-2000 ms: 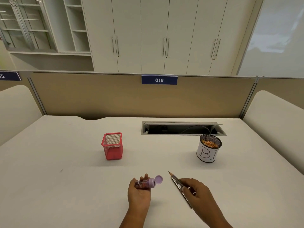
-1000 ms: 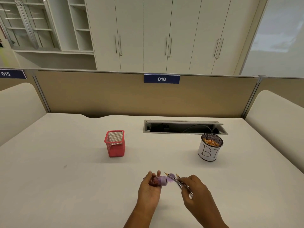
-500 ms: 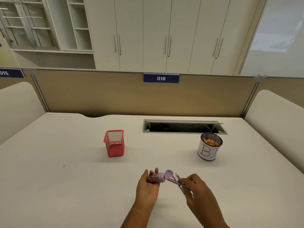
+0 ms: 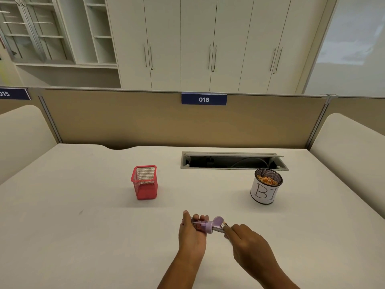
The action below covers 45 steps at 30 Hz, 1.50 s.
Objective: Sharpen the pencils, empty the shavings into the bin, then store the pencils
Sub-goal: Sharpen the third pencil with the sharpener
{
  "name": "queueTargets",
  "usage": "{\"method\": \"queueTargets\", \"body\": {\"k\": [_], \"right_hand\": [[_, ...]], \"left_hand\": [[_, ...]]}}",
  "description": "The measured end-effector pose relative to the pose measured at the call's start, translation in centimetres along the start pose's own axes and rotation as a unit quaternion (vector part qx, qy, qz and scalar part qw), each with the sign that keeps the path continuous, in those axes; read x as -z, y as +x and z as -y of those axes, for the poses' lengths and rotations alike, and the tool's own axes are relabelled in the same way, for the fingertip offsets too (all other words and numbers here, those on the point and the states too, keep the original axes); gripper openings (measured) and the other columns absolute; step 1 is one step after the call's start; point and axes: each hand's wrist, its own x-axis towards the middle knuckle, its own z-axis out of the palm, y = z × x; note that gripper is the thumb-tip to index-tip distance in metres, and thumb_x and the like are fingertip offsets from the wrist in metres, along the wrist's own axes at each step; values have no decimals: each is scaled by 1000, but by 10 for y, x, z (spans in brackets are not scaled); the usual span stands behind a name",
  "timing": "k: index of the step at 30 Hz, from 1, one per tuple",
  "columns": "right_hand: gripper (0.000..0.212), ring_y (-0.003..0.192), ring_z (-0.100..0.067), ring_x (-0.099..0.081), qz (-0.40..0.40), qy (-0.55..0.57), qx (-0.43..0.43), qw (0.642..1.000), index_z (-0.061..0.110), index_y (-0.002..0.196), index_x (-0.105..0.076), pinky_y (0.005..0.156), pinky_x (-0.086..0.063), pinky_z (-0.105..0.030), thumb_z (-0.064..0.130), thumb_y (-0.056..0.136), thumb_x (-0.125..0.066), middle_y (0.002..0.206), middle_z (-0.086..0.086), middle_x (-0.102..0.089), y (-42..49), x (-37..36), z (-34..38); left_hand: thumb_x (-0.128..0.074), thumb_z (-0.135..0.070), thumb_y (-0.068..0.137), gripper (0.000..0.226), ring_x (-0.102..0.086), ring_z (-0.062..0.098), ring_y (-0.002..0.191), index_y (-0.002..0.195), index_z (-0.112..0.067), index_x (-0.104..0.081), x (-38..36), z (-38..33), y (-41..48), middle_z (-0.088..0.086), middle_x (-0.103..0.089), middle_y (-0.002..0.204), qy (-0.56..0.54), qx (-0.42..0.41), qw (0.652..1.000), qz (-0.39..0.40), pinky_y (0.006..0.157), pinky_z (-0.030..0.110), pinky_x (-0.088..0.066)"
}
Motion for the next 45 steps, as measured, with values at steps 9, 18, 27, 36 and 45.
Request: {"method": "queueTargets", "body": {"k": [9, 18, 27, 36, 45], "right_hand": [[42, 35, -4, -31, 301, 445, -365, 761, 22, 50, -55, 45, -25, -20, 6, 88, -49, 31, 8, -39, 28, 20, 2], [43, 26, -4, -24, 393, 665, -562, 297, 2, 61, -63, 24, -16, -10, 13, 95, -39, 41, 2, -33, 30, 32, -10], [19, 60, -8, -50, 247, 205, -184, 929, 28, 84, -50, 46, -25, -11, 22, 78, -68, 72, 9, -53, 25, 31, 2], [28, 42, -8, -40, 205, 178, -187, 944, 20, 59, -48, 41, -21, -16, 14, 87, -51, 42, 7, -47, 25, 26, 8], [28, 24, -5, -23, 362, 686, -565, 282, 4, 66, -56, 24, -14, -8, 13, 90, -44, 40, 3, -30, 33, 38, -14]], "left_hand": [[-41, -25, 98, 28, -50, 16, 45, 76, -8, -42, -20, -2, -2, 6, -43, 61, 110, -29, 993, 27, 55, 30, -50], [-41, -27, 98, 34, -48, 9, 34, 69, -10, -39, -8, 0, 4, -1, -47, 40, 99, 23, 993, 53, 45, 18, -47], [-41, -28, 97, 34, -48, 18, 54, 69, -10, -43, -8, -4, 11, 2, -51, 42, 30, 3, 999, 25, 63, 29, -50], [-41, -29, 97, 37, -49, 10, 35, 67, -8, -42, -21, -4, 2, 0, -49, 43, 48, -16, 997, 51, 49, 21, -51], [-42, -27, 97, 32, -49, 8, 35, 69, -10, -40, -23, -3, -3, -1, -48, 42, 73, -6, 994, 83, 44, 18, -48]]}}
